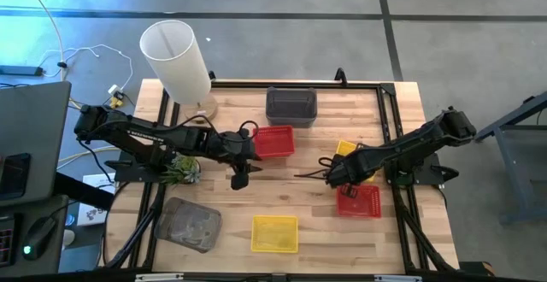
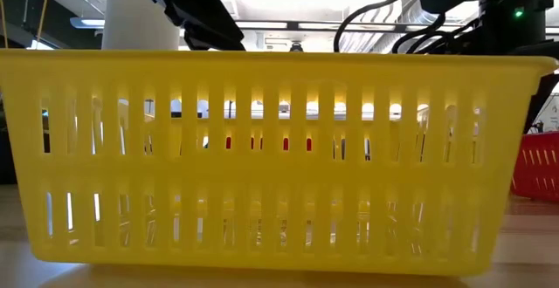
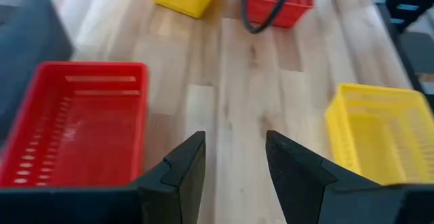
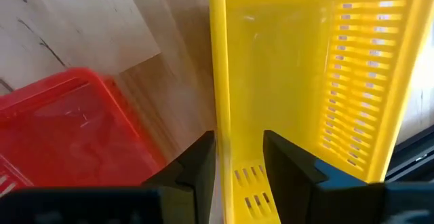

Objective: Stack baskets by color
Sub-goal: Stack the yellow bin on the stacked yellow bins

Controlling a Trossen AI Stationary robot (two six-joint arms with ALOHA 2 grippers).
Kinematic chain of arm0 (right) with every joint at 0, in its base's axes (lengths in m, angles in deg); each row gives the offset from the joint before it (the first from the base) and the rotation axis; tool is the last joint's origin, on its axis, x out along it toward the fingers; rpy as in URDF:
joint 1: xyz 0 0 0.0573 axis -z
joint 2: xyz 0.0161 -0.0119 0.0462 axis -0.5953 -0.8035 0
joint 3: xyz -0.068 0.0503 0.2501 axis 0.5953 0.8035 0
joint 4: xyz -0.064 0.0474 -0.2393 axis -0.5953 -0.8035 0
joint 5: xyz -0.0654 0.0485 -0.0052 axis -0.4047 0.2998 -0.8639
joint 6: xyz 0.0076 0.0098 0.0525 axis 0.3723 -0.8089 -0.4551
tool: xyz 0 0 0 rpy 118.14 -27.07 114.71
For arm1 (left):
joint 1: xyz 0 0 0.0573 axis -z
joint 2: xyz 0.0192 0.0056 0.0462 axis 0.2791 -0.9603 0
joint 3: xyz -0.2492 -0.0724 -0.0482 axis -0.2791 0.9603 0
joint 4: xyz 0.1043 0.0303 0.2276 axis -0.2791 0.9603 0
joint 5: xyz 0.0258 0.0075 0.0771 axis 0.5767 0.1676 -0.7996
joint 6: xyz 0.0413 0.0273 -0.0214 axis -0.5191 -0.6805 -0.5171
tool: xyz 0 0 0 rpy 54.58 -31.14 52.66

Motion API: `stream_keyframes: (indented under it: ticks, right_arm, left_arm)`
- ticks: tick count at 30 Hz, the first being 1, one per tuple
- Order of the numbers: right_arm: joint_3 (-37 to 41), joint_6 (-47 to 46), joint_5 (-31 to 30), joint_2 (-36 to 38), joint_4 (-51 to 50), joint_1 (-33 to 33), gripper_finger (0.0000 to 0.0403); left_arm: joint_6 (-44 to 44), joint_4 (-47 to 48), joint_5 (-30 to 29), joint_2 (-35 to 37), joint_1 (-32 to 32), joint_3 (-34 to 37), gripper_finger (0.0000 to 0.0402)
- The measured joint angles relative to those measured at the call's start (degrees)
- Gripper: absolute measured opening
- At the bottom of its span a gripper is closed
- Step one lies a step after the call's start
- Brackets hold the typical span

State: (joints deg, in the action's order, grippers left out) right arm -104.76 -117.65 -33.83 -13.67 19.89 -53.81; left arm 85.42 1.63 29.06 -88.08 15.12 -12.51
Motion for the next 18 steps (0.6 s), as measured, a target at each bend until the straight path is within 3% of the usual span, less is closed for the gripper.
stream_keyframes:
  ticks: [7, 11, 18]
  right_arm:
    - [-3.8, 0.32, -4.1, 0.02, -0.75, 0.0, 0.011]
    - [-6.49, 1.1, -10.41, 0.02, -1.15, 0.0, 0.011]
    - [-10.44, -1.79, -15.82, 0.02, -1.04, 0.0, 0.011]
  left_arm:
    - [3.52, 2.87, 5.87, 0.0, 0.02, -1.97, 0.0141]
    - [4.15, 5.63, 5.94, 0.0, 0.75, -4.85, 0.0141]
    - [5.43, 5.76, 5.91, 0.02, 4.59, -7.28, 0.014]
